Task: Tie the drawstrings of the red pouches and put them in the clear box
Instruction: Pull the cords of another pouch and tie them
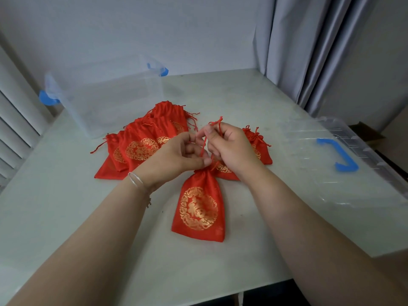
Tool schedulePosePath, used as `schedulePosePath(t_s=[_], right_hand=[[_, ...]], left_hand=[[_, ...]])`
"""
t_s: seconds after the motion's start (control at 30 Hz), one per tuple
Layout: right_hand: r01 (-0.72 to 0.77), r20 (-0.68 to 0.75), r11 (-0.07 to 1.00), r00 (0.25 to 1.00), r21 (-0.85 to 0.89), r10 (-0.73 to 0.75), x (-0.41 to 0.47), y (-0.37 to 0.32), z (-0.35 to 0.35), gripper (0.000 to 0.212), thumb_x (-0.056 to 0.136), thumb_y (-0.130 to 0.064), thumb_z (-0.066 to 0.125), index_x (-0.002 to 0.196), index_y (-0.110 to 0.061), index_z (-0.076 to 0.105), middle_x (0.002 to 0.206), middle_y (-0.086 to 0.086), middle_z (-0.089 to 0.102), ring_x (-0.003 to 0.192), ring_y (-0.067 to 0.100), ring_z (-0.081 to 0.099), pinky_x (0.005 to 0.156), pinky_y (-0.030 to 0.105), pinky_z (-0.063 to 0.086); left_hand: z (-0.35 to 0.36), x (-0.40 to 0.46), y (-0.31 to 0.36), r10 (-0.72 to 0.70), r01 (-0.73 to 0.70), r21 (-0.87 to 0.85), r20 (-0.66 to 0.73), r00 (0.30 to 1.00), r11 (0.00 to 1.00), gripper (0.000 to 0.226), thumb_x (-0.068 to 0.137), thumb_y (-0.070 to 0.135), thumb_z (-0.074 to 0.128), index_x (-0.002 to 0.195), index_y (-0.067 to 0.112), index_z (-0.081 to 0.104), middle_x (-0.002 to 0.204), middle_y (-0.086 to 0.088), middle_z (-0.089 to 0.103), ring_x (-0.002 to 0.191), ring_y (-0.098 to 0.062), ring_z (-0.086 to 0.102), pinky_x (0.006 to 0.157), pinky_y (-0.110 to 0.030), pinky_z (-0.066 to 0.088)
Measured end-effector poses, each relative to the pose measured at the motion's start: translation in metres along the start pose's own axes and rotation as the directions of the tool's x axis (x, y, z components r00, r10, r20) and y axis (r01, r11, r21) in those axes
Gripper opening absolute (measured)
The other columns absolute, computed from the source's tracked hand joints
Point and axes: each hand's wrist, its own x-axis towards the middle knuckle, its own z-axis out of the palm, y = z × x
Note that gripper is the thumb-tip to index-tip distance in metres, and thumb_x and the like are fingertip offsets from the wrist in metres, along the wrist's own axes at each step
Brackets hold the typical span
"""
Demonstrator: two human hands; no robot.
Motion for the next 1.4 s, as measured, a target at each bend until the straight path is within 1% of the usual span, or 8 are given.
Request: schedulePosePath(t_s=[0.17, 0.37, 0.6, 0.9, 1.0, 1.17, 1.3, 1.4], right_hand=[[-0.003, -0.065, 1.000, 0.998, -0.004, 0.003, 0.001, -0.002, -0.002, 0.027, 0.101, -0.018, 0.041, 0.084, -0.008, 0.059, 0.047, -0.002, 0.038, 0.038, 0.002, 0.033, 0.043, 0.012, 0.031], [-0.070, -0.099, 0.996, 0.992, 0.060, 0.075, 0.003, -0.001, -0.002, 0.031, 0.104, -0.018, 0.033, 0.080, -0.010, 0.051, 0.049, 0.001, 0.036, 0.034, 0.005, 0.028, 0.037, 0.015, 0.025], [-0.206, -0.157, 0.966, 0.960, 0.159, 0.231, 0.007, -0.001, -0.009, 0.031, 0.104, -0.022, 0.030, 0.079, -0.013, 0.047, 0.044, -0.005, 0.038, 0.035, 0.007, 0.023, 0.038, 0.017, 0.017], [-0.356, 0.094, 0.568, 0.894, 0.742, 0.439, 0.006, -0.004, -0.010, 0.034, 0.102, -0.019, 0.030, 0.072, -0.017, 0.045, 0.046, -0.006, 0.039, 0.029, 0.005, 0.020, 0.035, 0.016, 0.021], [-0.314, 0.050, 0.618, 0.913, 0.721, 0.406, 0.007, -0.007, -0.010, 0.031, 0.100, -0.016, 0.032, 0.072, -0.015, 0.045, 0.046, -0.002, 0.044, 0.029, 0.006, 0.023, 0.036, 0.017, 0.022], [-0.354, -0.081, 0.907, 0.921, 0.228, 0.380, 0.006, -0.009, -0.007, 0.023, 0.091, -0.011, 0.044, 0.071, -0.010, 0.056, 0.057, 0.004, 0.057, 0.040, 0.012, 0.043, 0.039, 0.020, 0.031], [-0.372, -0.078, 0.920, 0.928, -0.126, 0.365, 0.002, -0.008, -0.008, 0.029, 0.086, -0.018, 0.053, 0.061, -0.015, 0.069, 0.073, 0.008, 0.064, 0.056, 0.013, 0.055, 0.046, 0.023, 0.044], [-0.242, -0.046, 0.860, 0.968, -0.448, 0.248, -0.001, -0.009, -0.011, 0.036, 0.090, -0.034, 0.054, 0.066, -0.016, 0.074, 0.077, 0.012, 0.069, 0.059, 0.007, 0.059, 0.056, 0.025, 0.047]], left_hand=[[0.004, 0.003, -0.007, 0.051, -0.037, 0.331, -0.034, 0.998, 0.943, 0.024, 0.075, 0.013, 0.078, 0.093, 0.007, 0.063, 0.076, -0.006, 0.060, 0.070, -0.013, 0.055, 0.071, -0.029, 0.048], [0.010, 0.002, -0.008, 0.164, -0.126, 0.541, -0.023, 0.986, 0.831, 0.023, 0.073, 0.018, 0.080, 0.091, 0.015, 0.066, 0.073, 0.007, 0.062, 0.069, -0.004, 0.054, 0.065, -0.009, 0.039], [0.002, 0.005, -0.012, 0.339, -0.173, 0.763, -0.064, 0.939, 0.622, 0.028, 0.074, 0.034, 0.076, 0.100, 0.033, 0.067, 0.078, 0.017, 0.062, 0.089, -0.011, 0.039, 0.083, -0.032, 0.027], [0.005, 0.013, -0.018, 0.631, -0.190, 0.958, 0.013, 0.776, 0.214, 0.026, 0.087, 0.032, 0.052, 0.092, 0.015, 0.071, 0.076, 0.000, 0.063, 0.074, -0.028, 0.055, 0.068, -0.037, 0.041], [0.007, 0.014, -0.018, 0.633, -0.158, 0.930, -0.097, 0.768, 0.333, 0.026, 0.089, 0.024, 0.049, 0.097, 0.013, 0.071, 0.082, -0.002, 0.065, 0.080, -0.027, 0.056, 0.070, -0.036, 0.041], [-0.004, 0.010, -0.010, 0.317, -0.080, 0.467, -0.456, 0.832, 0.881, 0.019, 0.091, 0.011, 0.060, 0.102, 0.019, 0.072, 0.088, 0.013, 0.067, 0.075, 0.009, 0.058, 0.071, -0.008, 0.040], [-0.011, 0.007, -0.007, 0.141, -0.063, 0.170, -0.499, 0.855, 0.983, 0.019, 0.083, -0.001, 0.067, 0.096, 0.011, 0.072, 0.087, 0.005, 0.070, 0.071, 0.009, 0.062, 0.067, -0.006, 0.045], [-0.013, 0.005, -0.004, 0.141, -0.049, 0.218, -0.429, 0.892, 0.975, 0.016, 0.081, -0.004, 0.068, 0.092, 0.007, 0.072, 0.080, 0.001, 0.070, 0.064, 0.006, 0.061, 0.063, -0.006, 0.044]])
